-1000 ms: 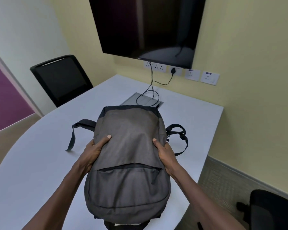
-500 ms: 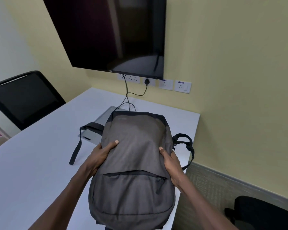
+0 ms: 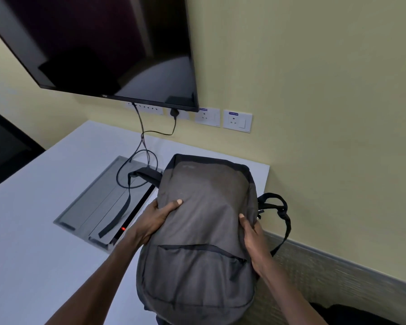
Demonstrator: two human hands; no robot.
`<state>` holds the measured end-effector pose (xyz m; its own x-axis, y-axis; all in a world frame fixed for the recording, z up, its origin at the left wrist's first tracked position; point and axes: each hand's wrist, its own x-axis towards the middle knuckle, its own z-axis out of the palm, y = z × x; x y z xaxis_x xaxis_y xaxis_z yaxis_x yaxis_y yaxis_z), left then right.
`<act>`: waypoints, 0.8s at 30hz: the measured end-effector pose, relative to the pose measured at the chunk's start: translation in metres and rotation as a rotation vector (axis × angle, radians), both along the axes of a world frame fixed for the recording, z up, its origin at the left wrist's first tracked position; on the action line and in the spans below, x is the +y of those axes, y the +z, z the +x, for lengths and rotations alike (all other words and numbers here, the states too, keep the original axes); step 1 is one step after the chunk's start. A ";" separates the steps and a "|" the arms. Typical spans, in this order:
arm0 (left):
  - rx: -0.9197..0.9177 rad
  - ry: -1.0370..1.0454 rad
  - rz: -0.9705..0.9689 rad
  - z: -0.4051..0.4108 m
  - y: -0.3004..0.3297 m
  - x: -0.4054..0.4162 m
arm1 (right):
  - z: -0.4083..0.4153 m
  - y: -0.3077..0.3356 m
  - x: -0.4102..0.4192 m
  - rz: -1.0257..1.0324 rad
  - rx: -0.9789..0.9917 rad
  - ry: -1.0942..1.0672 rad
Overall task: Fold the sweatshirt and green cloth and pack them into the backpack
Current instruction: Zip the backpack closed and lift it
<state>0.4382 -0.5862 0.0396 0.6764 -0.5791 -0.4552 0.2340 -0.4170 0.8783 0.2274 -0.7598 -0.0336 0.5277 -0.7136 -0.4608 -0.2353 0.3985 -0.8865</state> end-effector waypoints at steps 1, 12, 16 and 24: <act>-0.001 -0.021 0.008 0.007 -0.004 -0.013 | 0.004 -0.003 -0.011 0.008 -0.002 -0.010; -0.029 -0.151 0.095 0.072 -0.055 -0.121 | 0.052 -0.034 -0.087 0.006 0.084 -0.110; -0.031 -0.182 0.115 0.089 -0.075 -0.145 | 0.065 -0.051 -0.107 -0.031 0.110 -0.113; -0.056 -0.190 0.164 0.127 -0.107 -0.164 | 0.092 -0.067 -0.128 0.017 0.165 -0.119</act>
<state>0.5655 -0.7499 -0.0672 0.5894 -0.6195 -0.5184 0.0912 -0.5866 0.8047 0.3191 -0.8882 -0.1006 0.3565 -0.7575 -0.5468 -0.3274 0.4468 -0.8325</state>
